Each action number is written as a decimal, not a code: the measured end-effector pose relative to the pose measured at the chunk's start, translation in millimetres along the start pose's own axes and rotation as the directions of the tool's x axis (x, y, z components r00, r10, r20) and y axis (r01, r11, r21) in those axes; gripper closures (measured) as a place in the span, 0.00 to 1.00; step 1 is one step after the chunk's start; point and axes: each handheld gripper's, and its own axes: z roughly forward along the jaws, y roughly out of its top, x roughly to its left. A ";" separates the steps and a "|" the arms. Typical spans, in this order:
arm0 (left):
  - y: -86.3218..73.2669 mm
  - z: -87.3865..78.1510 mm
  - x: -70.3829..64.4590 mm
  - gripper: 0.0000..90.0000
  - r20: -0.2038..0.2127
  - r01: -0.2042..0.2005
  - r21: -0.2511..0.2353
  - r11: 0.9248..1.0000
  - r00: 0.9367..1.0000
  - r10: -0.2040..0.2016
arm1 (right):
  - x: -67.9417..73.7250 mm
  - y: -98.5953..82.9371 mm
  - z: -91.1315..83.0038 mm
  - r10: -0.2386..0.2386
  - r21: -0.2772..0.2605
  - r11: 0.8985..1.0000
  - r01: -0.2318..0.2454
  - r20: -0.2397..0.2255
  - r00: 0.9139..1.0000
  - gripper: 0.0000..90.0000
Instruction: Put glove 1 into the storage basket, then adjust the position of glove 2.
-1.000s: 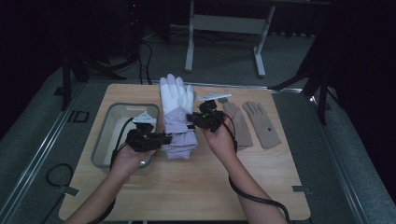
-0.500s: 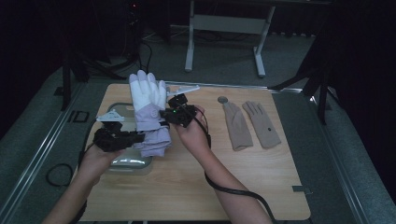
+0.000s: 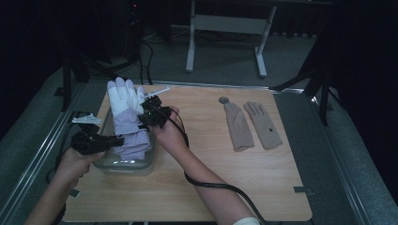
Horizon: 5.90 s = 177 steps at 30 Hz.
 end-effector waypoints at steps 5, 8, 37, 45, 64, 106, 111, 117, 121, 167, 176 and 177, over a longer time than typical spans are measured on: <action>-12.4 14.0 15.6 0.85 0.024 0.046 0.052 0.998 0.999 -0.047 | -2.6 -11.1 23.0 0.025 0.058 0.998 -0.025 -0.003 1.000 0.89; -18.8 21.3 18.9 0.84 0.009 0.056 0.091 0.994 0.998 -0.057 | -2.5 -19.8 39.0 0.023 0.103 0.994 -0.023 0.002 1.000 0.89; -23.4 27.8 9.1 0.60 -0.107 0.044 0.090 0.995 0.994 -0.034 | -10.1 -38.5 72.0 0.031 0.249 0.968 -0.024 -0.024 0.999 0.71; -16.6 20.0 -8.5 0.62 -0.108 0.015 -0.025 1.000 0.994 -0.018 | -11.4 -27.8 50.3 -0.023 0.131 0.991 0.028 -0.045 0.999 0.37; 5.1 46.4 -64.0 0.63 -0.041 -0.047 -0.117 0.992 0.998 0.043 | -47.7 -41.2 -18.2 -0.061 0.018 0.998 0.062 -0.051 0.997 0.15; -27.0 164.3 -151.7 0.06 0.087 -0.218 -0.202 0.955 0.967 0.239 | -157.7 -141.5 -117.1 -0.027 -0.062 0.997 0.036 0.132 0.991 0.30; -36.1 168.5 -151.8 0.03 0.052 -0.254 -0.214 0.943 0.961 0.271 | -174.5 -153.8 -121.7 -0.022 -0.058 0.998 0.032 0.173 0.985 0.36; -44.6 172.1 -149.8 0.03 0.061 -0.252 -0.210 0.945 0.961 0.270 | -200.3 -168.5 -123.4 0.025 -0.068 0.998 -0.010 0.220 0.975 0.40; -48.9 172.1 -148.8 0.03 0.070 -0.250 -0.215 0.944 0.960 0.270 | -219.2 -174.3 -124.1 0.059 -0.069 0.997 -0.042 0.263 0.963 0.40; -61.6 171.4 -145.8 0.03 0.038 -0.266 -0.266 0.927 0.958 0.286 | -266.9 -176.8 -83.5 0.238 -0.062 0.971 -0.232 0.366 0.900 0.86; -61.3 168.6 -144.5 0.03 0.010 -0.277 -0.277 0.920 0.957 0.291 | -226.7 -155.5 -96.7 0.315 -0.158 0.947 -0.278 0.312 0.896 0.87; -61.6 168.2 -144.6 0.03 0.006 -0.276 -0.279 0.920 0.957 0.289 | -221.5 -153.8 -98.5 0.326 -0.175 0.943 -0.284 0.301 0.896 0.87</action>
